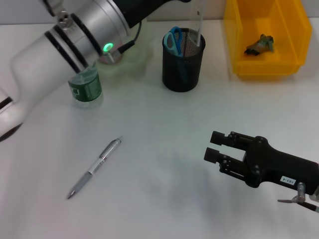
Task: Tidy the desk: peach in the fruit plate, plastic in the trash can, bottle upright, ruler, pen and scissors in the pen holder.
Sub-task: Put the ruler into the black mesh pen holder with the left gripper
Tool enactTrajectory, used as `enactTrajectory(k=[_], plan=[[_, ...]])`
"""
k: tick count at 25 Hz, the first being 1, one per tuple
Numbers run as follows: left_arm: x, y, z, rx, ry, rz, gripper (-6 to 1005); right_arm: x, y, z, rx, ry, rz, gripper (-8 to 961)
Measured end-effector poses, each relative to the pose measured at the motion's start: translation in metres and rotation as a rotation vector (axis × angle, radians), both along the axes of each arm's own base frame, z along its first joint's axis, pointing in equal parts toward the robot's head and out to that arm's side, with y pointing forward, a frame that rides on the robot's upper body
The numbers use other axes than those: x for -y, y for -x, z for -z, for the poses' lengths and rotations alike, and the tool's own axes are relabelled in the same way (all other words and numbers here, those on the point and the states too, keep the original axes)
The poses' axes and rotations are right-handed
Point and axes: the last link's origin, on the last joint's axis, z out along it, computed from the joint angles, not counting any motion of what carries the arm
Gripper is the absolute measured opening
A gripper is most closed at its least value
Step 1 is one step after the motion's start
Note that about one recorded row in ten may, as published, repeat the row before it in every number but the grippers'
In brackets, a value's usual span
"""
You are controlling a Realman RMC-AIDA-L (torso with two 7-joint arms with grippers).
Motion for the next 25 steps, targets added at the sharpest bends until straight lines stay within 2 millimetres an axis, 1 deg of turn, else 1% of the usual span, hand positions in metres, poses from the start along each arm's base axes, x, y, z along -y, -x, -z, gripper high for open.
enactTrajectory(k=[4, 10, 17, 25], plan=[[-0.008, 0.0, 0.006, 0.001, -0.028, -0.029, 396, 0.002, 0.001, 0.004, -0.006, 0.006, 0.003, 530], [-0.019, 0.008, 0.004, 0.022, -0.044, -0.127, 396, -0.001, 0.001, 0.009, 0.003, 0.007, 0.023, 530], [-0.024, 0.017, 0.015, -0.028, -0.045, -0.179, 395, -0.005, 0.003, 0.01, 0.012, 0.006, 0.019, 530], [-0.022, 0.018, 0.017, -0.03, -0.036, -0.182, 395, -0.007, 0.003, 0.011, 0.019, 0.006, 0.024, 530]])
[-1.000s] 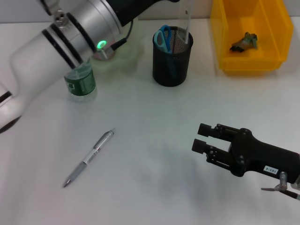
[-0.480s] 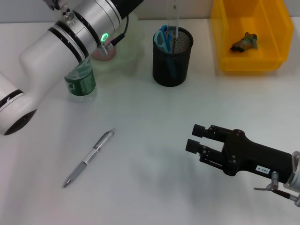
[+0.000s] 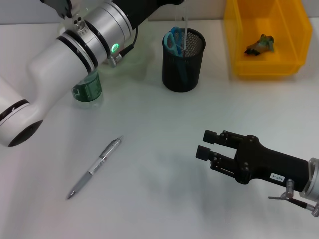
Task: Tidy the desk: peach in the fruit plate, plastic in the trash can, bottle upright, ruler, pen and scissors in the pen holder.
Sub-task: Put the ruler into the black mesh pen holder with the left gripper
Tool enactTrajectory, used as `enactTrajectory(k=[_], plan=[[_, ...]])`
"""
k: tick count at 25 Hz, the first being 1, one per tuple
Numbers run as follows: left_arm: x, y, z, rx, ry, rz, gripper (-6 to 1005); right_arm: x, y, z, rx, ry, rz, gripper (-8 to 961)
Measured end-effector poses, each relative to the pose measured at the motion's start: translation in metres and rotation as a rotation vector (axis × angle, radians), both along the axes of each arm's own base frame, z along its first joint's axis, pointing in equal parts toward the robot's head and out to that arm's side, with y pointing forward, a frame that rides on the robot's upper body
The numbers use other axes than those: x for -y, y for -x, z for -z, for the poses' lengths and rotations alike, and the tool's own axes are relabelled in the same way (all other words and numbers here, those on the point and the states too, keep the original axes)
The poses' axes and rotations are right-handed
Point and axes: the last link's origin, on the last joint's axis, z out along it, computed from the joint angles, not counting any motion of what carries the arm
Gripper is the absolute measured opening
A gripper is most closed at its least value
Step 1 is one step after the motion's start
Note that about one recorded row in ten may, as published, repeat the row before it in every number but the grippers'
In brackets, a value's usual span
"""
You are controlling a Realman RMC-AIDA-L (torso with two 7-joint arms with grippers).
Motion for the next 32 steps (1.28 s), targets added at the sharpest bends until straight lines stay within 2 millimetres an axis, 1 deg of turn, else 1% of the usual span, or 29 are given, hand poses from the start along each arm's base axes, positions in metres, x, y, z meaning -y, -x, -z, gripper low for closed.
enactTrajectory(k=[8, 19, 32], plan=[[-0.0006, -0.0021, 0.0016, -0.003, 0.004, 0.003, 396, -0.0008, 0.0014, 0.0014, -0.009, 0.001, 0.007, 530], [-0.0008, 0.0059, 0.0017, 0.002, 0.005, -0.027, 396, -0.0031, 0.0028, 0.0038, -0.003, 0.005, 0.01, 530], [-0.0036, 0.0066, -0.0009, 0.036, 0.001, -0.054, 395, -0.0044, 0.003, 0.0042, -0.001, 0.004, 0.013, 530]])
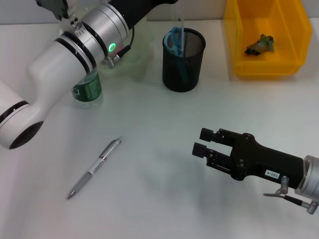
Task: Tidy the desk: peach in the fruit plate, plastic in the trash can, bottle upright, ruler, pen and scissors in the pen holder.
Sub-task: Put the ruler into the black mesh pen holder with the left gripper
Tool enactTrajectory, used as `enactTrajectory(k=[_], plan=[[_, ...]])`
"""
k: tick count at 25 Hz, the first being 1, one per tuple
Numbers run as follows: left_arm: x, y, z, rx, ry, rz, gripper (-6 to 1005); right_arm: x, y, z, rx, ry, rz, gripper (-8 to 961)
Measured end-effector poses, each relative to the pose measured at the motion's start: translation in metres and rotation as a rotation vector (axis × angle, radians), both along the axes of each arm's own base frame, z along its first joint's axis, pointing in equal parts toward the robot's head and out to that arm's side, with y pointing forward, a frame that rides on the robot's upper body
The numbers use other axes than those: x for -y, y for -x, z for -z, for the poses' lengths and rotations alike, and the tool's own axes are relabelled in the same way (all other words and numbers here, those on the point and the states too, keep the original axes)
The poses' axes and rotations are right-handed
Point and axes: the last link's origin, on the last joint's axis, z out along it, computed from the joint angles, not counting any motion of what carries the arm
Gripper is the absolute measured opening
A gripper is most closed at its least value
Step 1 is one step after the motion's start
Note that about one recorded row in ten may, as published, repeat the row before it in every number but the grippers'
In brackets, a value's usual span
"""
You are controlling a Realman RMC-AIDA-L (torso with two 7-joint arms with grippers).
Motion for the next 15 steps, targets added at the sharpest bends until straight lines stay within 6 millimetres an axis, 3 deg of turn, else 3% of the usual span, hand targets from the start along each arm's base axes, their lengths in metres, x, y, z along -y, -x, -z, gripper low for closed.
enactTrajectory(k=[15], plan=[[0.0009, -0.0026, 0.002, 0.01, 0.007, 0.002, 396, -0.0043, 0.0032, 0.0009, 0.001, 0.002, -0.006, 530]])
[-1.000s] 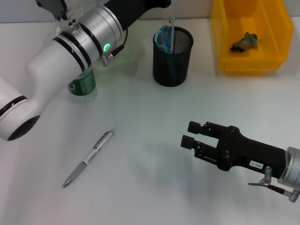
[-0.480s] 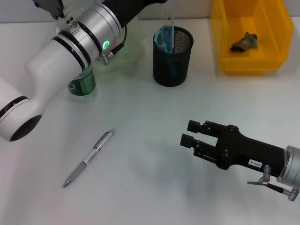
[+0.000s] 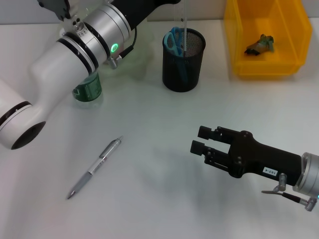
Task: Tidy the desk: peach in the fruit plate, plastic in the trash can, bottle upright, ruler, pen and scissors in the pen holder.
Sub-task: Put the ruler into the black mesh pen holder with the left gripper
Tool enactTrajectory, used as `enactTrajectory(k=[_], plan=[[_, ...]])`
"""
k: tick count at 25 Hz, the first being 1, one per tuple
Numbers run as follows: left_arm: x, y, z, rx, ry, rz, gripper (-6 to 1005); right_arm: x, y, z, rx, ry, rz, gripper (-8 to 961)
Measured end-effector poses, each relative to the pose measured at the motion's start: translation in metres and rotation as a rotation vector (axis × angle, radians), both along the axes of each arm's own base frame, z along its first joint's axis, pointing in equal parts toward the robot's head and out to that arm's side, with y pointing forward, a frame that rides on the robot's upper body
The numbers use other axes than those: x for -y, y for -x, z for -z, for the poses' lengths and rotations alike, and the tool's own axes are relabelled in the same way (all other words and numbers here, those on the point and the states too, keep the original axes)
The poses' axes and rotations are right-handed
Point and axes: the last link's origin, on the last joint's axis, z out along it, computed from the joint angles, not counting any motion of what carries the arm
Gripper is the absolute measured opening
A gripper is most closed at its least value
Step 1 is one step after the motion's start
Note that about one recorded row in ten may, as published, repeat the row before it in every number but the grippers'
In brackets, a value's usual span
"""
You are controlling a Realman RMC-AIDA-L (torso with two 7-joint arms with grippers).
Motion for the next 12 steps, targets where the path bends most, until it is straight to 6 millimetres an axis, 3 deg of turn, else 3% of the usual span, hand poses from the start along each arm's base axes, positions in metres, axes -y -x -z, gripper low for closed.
enactTrajectory(k=[12], plan=[[-0.0016, 0.0004, -0.0022, 0.025, -0.005, -0.018, 399, -0.0031, 0.0019, 0.0019, 0.003, 0.006, 0.003, 530]])
